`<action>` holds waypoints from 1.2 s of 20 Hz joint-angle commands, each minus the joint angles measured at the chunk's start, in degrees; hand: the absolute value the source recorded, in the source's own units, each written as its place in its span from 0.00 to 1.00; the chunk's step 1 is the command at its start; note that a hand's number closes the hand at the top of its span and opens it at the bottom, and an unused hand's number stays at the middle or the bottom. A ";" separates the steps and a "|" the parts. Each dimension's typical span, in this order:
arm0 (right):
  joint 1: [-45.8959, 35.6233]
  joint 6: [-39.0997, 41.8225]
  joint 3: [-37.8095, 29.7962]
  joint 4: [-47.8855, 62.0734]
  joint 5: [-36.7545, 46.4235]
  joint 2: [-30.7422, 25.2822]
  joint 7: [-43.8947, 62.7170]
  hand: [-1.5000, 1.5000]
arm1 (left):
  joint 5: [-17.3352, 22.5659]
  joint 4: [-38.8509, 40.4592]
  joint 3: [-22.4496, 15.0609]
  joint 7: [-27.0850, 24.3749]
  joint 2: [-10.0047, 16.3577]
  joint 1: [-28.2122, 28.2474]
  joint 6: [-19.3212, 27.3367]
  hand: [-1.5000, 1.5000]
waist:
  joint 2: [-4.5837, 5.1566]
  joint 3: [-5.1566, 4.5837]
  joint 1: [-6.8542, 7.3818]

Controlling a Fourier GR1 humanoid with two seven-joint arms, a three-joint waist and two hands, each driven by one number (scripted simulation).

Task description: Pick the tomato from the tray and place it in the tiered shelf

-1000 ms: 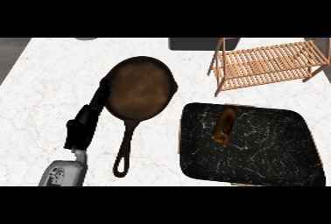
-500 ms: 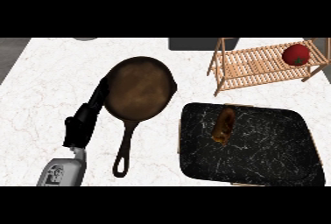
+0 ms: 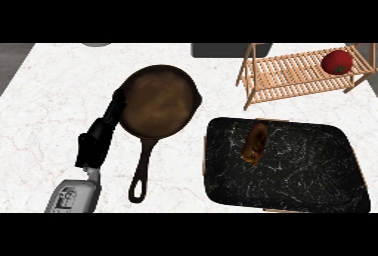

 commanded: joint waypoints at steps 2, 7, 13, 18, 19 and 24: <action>-3.55 -1.90 -5.75 -3.40 -5.37 -1.95 5.31 0.00 | 0.07 1.21 0.59 -0.52 -0.14 -1.03 0.30 0.50 | -0.08 -0.02 -0.32; -0.65 0.06 -12.06 -2.84 -8.75 -10.49 7.90 0.00 | 0.56 0.13 1.20 1.32 0.36 -2.03 -0.04 0.50 | -0.10 0.02 -0.65; 5.56 14.95 -17.70 -1.38 -13.94 -23.17 18.15 0.00 | 1.68 -0.81 2.30 2.35 1.33 -0.03 -0.91 0.50 | -0.26 0.03 -1.57; 17.96 25.09 -26.30 -1.05 -20.70 -28.33 14.39 0.00 | 1.61 -2.52 1.93 1.57 1.18 1.70 -0.84 0.50 | -0.29 0.08 -1.59; 20.20 27.93 -28.11 2.38 -21.44 -30.59 10.48 0.00 | 1.24 -1.65 1.58 0.32 1.29 2.01 -1.13 0.50 | -0.19 0.12 -1.82; 27.05 35.03 -34.66 7.98 -25.99 -35.50 4.19 0.00 | -0.17 -1.87 0.31 2.68 -0.53 -1.09 0.70 0.50 | -0.07 0.08 -0.90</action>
